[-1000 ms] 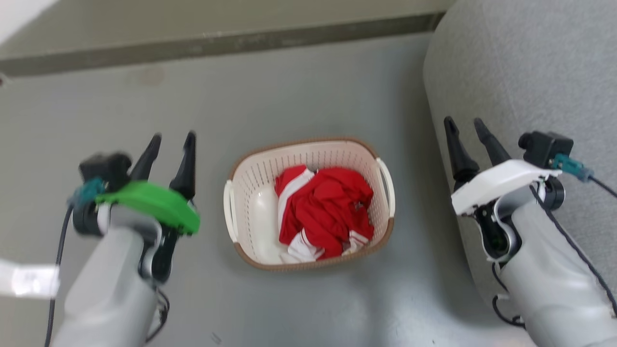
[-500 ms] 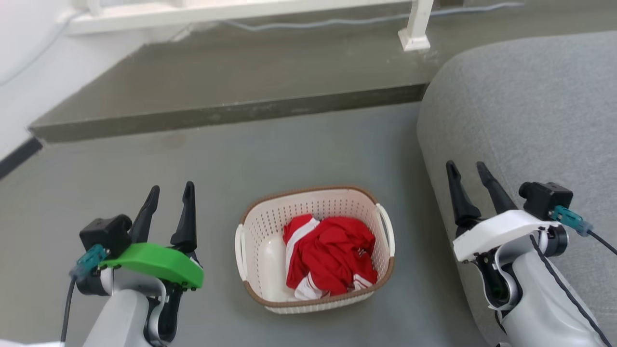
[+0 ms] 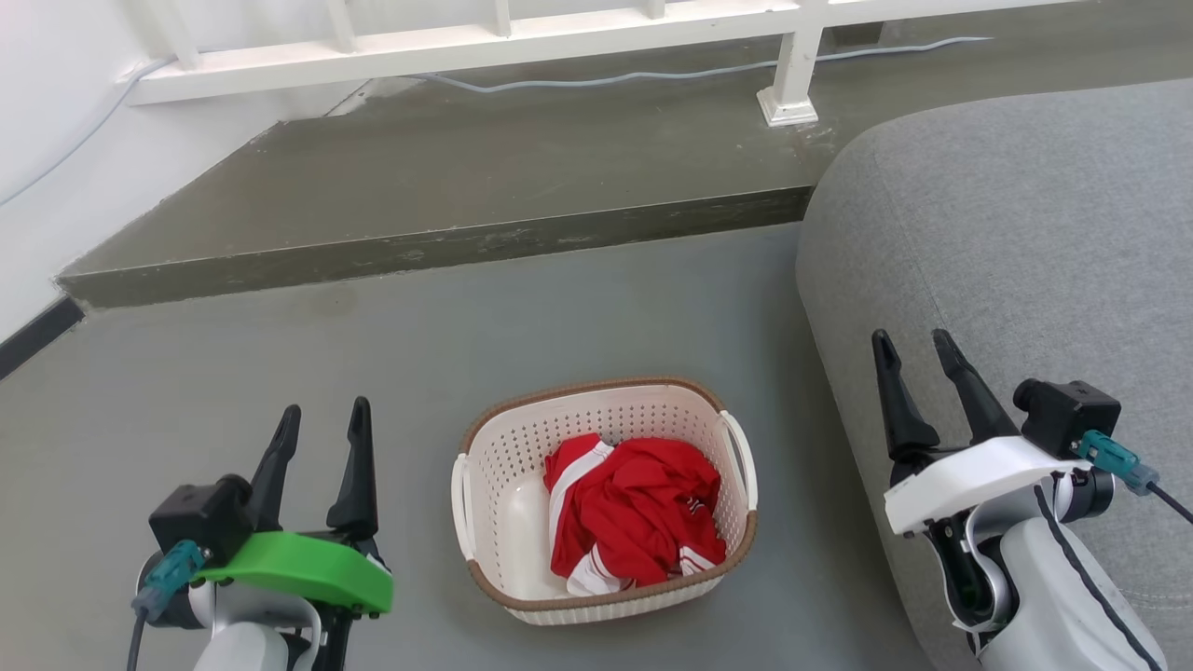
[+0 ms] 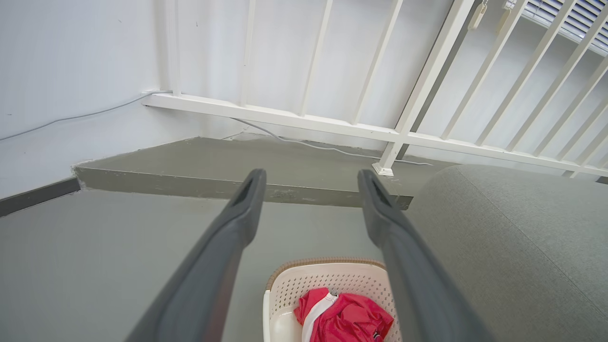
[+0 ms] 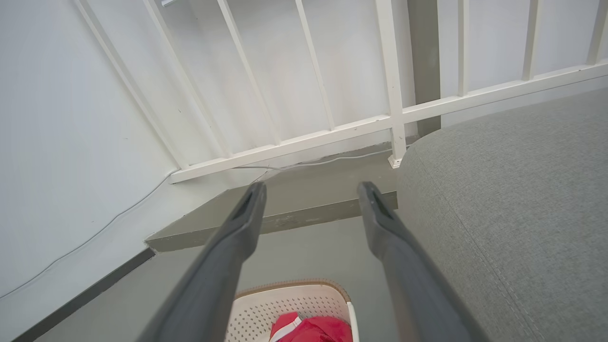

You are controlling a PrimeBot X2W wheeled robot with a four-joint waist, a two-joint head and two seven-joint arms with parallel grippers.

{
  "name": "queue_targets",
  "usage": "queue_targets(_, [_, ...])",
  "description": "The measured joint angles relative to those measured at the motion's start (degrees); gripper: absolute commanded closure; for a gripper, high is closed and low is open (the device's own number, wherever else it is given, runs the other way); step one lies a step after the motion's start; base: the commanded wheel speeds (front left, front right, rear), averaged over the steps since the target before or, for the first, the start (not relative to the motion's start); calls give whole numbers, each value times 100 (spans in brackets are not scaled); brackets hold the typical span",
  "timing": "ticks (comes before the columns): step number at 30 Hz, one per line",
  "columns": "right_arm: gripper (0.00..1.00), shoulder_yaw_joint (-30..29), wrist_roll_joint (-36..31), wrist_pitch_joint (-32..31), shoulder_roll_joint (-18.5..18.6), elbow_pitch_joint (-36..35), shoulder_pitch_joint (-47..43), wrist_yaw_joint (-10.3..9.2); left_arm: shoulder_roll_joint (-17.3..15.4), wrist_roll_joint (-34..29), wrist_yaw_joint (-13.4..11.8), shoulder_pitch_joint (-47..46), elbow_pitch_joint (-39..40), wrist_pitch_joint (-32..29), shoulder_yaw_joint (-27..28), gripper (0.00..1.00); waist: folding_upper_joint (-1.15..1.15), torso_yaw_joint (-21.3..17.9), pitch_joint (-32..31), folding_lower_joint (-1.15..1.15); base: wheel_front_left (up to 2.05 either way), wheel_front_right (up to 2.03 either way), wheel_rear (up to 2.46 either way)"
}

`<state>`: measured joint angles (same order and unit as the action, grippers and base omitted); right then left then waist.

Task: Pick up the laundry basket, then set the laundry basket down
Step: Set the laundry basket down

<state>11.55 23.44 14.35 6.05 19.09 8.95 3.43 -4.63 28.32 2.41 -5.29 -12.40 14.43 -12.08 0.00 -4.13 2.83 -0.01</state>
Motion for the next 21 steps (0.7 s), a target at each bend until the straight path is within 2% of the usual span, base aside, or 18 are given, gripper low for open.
queue_targets(21, [0,-175,-280,0,-141,-338,-302,58,143,-344,62,449,402,0,233,0,0,14,-4,0,0,0,0])
